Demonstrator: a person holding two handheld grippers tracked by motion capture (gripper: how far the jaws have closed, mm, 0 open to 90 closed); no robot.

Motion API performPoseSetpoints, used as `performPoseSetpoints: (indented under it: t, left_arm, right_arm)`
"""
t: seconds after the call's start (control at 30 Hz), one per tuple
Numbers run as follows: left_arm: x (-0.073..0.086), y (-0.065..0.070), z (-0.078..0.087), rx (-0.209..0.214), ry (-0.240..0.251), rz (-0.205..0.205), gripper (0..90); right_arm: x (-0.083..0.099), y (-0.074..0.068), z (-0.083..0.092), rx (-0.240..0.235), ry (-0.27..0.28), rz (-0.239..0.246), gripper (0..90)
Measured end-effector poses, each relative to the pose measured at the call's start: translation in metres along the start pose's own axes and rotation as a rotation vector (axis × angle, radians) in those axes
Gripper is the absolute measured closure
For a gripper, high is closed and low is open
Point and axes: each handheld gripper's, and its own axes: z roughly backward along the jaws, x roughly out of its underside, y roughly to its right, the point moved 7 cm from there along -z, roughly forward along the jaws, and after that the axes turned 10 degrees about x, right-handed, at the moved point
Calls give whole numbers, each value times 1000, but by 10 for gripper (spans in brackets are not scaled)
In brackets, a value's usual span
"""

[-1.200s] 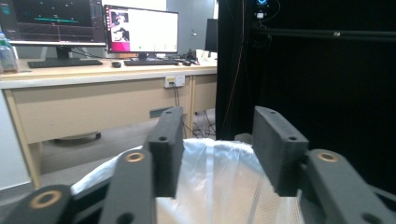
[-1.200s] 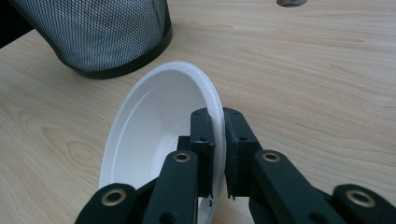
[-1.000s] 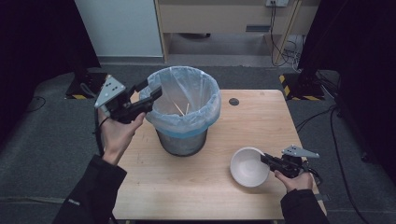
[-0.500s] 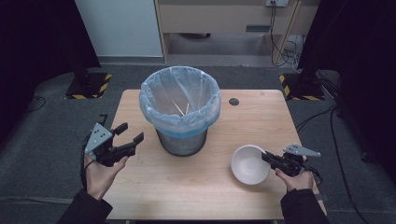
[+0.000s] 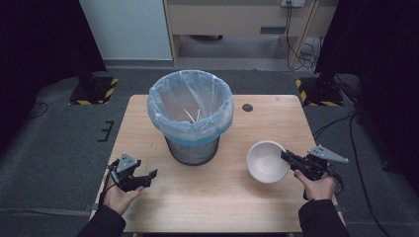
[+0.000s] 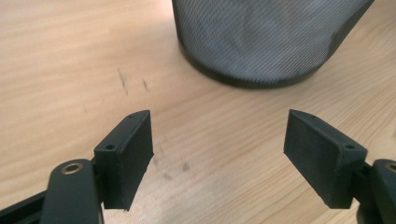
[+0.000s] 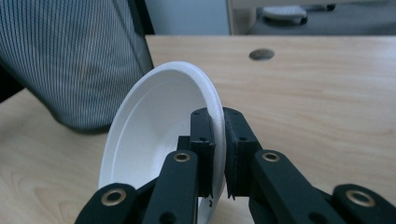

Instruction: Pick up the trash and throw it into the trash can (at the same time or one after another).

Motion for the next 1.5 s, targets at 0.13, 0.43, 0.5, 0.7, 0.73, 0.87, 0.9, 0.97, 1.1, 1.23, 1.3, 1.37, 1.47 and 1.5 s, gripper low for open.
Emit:
performPoseSetpoints:
  t: [0.13,0.43,0.5,0.7,0.73,0.87,0.9,0.97,1.1,1.23,1.3,1.37,1.47,1.5]
  left_arm:
    - [11,-1,-8,-6,-62,5,219]
    - [24,-2,-19,7,-139,16,192]
    - [26,-2,-21,3,-155,17,190]
    - [32,-2,-26,9,-195,21,184]
    - [33,-2,-27,9,-201,22,182]
    - [36,-1,-31,14,-232,13,176]
    - [36,-1,-32,13,-233,6,168]
    - [36,0,-33,13,-235,0,159]
    - [35,0,-35,15,-231,-3,140]
    - [35,0,-37,18,-226,-5,118]
    - [35,1,-38,20,-223,-8,108]
    - [36,1,-39,22,-219,-10,89]
    - [36,1,-40,24,-214,-12,70]
    - [36,1,-40,24,-213,-13,65]
  right_arm:
    - [-16,3,3,17,59,-24,839]
    - [-58,1,6,27,192,-59,840]
    - [-69,-1,7,26,215,-66,840]
    - [-101,-7,10,15,290,-92,839]
    - [-107,-8,10,14,305,-93,840]
    - [-128,-14,12,2,350,-105,840]
    - [-133,-16,12,0,358,-104,840]
    - [-143,-21,11,-8,373,-102,840]
    - [-163,-35,8,-25,397,-86,840]
    - [-182,-52,6,-46,428,-74,840]
    - [-190,-61,5,-55,438,-66,840]
    - [-198,-70,3,-65,444,-59,840]
    - [-207,-81,-1,-76,454,-53,840]
    - [-211,-86,-2,-82,456,-49,840]
